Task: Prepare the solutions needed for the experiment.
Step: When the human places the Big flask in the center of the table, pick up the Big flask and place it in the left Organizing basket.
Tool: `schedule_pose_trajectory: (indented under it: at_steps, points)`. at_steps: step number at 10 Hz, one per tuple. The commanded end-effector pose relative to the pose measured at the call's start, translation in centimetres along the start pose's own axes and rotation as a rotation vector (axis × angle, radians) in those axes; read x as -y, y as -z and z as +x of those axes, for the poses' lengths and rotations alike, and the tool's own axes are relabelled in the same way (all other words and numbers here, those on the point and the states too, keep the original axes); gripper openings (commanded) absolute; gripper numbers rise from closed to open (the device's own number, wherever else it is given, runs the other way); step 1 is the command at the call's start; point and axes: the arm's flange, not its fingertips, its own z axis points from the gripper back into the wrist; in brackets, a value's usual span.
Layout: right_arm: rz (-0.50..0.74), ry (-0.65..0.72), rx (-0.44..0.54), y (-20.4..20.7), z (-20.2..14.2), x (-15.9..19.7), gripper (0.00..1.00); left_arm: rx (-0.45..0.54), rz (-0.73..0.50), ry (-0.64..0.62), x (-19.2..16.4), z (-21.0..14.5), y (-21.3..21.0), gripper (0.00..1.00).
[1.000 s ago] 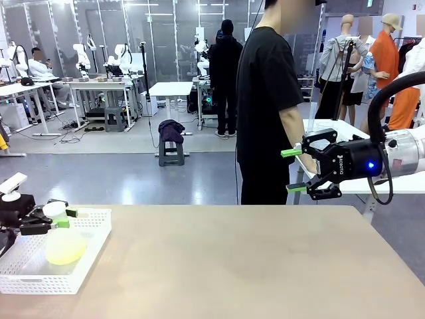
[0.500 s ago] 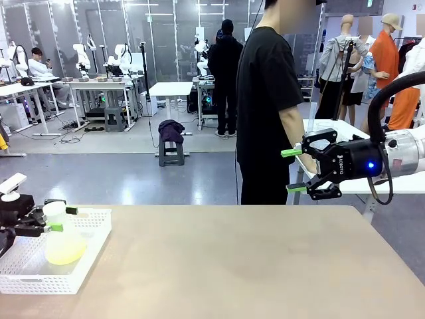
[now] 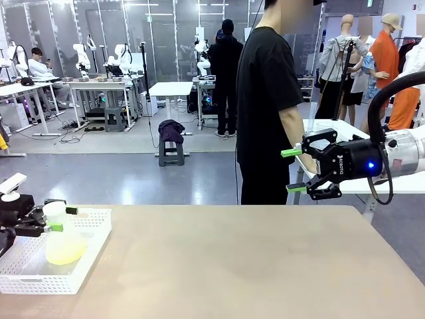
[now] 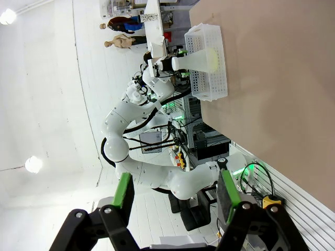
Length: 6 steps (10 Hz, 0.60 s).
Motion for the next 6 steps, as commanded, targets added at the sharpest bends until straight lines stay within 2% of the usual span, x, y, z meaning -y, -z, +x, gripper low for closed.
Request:
schedule_pose_trajectory:
  at_steps: [1,6]
  points:
    - [0.004,0.000,-0.003,0.0,0.0,0.0,0.81,0.002,0.000,0.006,0.1,0.1,0.2,0.86]
    - [0.004,0.000,-0.003,0.0,0.0,0.0,0.81,-0.021,-0.023,0.018,0.9,-0.2,-2.3,0.86]
